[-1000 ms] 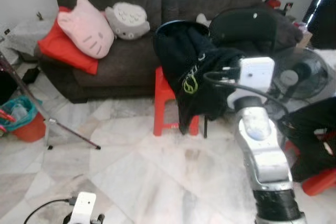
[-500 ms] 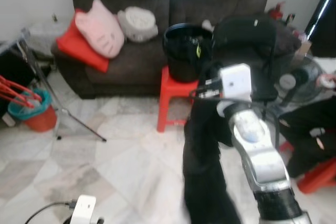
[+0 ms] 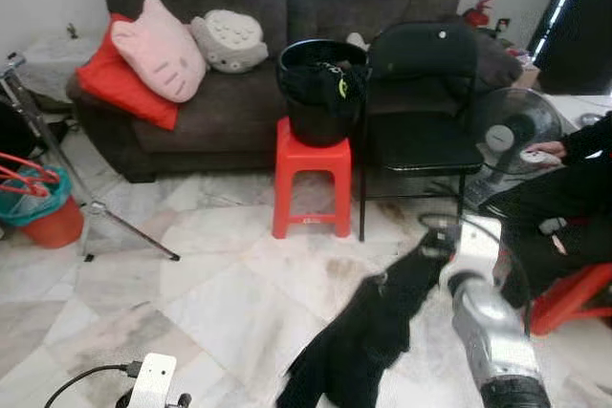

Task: Hang hanger

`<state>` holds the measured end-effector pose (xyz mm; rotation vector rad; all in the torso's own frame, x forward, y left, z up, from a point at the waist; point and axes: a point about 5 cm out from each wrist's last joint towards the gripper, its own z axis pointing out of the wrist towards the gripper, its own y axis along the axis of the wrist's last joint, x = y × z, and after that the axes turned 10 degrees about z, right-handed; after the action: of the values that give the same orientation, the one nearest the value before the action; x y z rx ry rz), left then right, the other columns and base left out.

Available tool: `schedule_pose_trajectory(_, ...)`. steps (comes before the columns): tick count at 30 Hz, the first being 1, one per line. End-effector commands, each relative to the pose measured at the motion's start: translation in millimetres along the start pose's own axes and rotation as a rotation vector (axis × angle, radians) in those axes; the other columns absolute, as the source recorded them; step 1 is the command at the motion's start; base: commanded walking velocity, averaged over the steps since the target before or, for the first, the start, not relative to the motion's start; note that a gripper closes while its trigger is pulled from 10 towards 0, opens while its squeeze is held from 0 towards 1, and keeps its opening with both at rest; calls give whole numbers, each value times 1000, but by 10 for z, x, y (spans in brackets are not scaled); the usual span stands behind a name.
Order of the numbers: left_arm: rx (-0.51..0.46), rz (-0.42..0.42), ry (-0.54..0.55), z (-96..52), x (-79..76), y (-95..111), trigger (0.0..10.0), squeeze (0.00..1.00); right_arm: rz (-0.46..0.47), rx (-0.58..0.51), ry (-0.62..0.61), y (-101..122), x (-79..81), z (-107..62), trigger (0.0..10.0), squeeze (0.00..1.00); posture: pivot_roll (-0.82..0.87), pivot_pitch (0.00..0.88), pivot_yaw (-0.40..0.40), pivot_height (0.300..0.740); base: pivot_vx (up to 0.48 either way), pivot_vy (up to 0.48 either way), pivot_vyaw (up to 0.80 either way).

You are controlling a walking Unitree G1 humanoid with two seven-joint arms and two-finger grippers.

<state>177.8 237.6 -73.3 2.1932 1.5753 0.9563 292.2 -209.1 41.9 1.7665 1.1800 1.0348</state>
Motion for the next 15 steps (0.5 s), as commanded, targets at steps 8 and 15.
schedule_pose_trajectory(8, 28, -50, -8, -42, -24, -132, 10000, 0, 39, 18, -86, -317, -208, -14, 10000, 0, 28, 0, 0, 740, 0, 0, 0)
schedule_pose_trajectory(15, 33, -55, -10, -64, -22, -188, 10000, 0, -10, 4, -96, -401, -231, -49, 10000, 0, 60, 0, -14, 740, 0, 0, 114)
